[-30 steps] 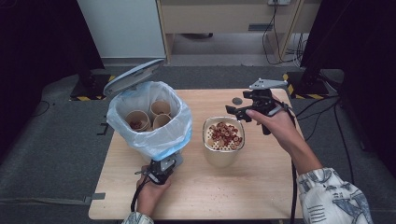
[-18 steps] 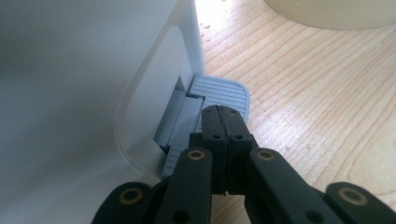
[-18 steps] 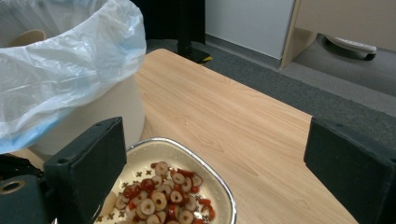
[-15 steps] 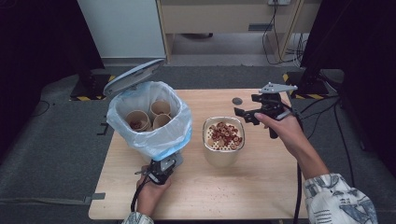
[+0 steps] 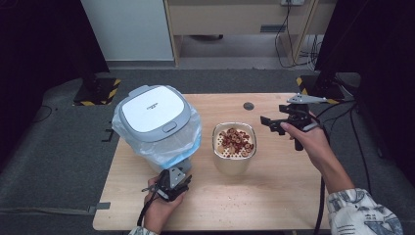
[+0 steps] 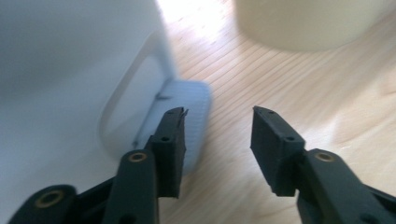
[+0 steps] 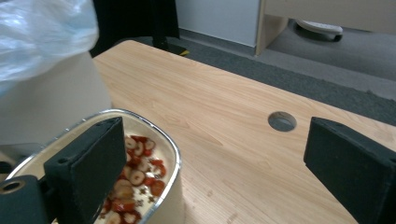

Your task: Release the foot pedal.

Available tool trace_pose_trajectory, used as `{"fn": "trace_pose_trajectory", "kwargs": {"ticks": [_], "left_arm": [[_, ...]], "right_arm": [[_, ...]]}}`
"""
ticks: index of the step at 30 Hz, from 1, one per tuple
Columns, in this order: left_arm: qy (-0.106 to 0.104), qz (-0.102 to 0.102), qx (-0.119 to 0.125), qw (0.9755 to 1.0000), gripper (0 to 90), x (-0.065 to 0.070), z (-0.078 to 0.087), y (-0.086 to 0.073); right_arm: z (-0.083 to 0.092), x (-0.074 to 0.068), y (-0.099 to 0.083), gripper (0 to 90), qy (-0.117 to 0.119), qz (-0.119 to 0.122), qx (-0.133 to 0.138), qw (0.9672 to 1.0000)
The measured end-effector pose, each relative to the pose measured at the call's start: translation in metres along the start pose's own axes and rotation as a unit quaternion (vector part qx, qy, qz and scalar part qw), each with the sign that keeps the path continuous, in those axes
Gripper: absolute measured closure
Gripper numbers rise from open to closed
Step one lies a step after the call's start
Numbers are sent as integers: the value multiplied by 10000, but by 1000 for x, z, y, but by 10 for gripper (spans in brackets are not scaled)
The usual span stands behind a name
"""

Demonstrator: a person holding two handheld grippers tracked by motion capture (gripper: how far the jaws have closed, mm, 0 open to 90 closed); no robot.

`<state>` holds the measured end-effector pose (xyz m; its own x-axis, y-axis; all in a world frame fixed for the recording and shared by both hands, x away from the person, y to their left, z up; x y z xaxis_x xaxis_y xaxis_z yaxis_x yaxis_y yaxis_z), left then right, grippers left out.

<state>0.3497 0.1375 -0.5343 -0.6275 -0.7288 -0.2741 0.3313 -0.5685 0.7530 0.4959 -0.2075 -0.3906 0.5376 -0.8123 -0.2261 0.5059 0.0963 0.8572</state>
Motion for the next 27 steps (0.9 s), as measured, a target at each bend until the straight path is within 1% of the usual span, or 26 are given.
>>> {"fn": "trace_pose_trajectory", "kwargs": {"ticks": [1,3,4,7,9,10,11,13,14,17,18,21,23,25,27], "left_arm": [[-21,19,24,10000,504,2,0,1],[-108,-29,60,9999,477,4,-1,3],[-118,-43,51,9999,462,4,-1,3],[-204,-16,-17,9998,417,4,-2,2],[-284,38,-23,9996,391,5,-4,1],[-284,38,-23,9996,381,5,-4,1],[-370,3,23,9993,380,6,-4,2],[-408,-128,-12,9991,375,8,-5,2],[-436,-115,-9,9990,369,9,-5,2],[-478,-134,-16,9988,354,10,-6,3],[-495,-125,-11,9987,350,10,-6,3],[-543,-128,-14,9984,346,10,-7,3],[-555,-160,-41,9983,344,11,-7,3],[-557,-172,-53,9983,338,11,-8,3],[-565,-179,-62,9982,336,11,-8,3]], "right_arm": [[0,3,-2,63,-44,-15,-11,10000],[1,7,-4,63,-123,-60,0,9999],[1,9,-5,62,-166,-87,4,9998],[1,12,-8,61,-236,-101,-9,9997],[0,14,-10,59,-303,-94,-33,9995],[0,14,-10,59,-303,-94,-33,9995],[1,18,-12,58,-386,-110,-17,9992],[0,20,-14,58,-447,-116,7,9989],[0,20,-16,58,-482,-151,7,9987],[1,23,-22,58,-594,-138,-26,9981],[1,24,-24,58,-610,-170,-16,9980],[2,25,-30,58,-675,-162,-35,9976],[2,26,-35,58,-689,-187,-41,9974],[2,26,-41,58,-754,-165,-45,9970],[3,25,-47,58,-738,-190,-16,9971]]}}
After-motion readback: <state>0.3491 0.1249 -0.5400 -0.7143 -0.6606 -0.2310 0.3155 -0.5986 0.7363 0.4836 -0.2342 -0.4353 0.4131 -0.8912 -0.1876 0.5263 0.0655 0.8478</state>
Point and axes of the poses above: each handheld gripper's, and its own axes: z roughly backward along the jaws, y roughly out of its top, x roughly to its right, the point moved 5 cm from there along -z, roughly forward along the jaws, and after that the axes turned 8 degrees about -z, right-handed, at the moved point
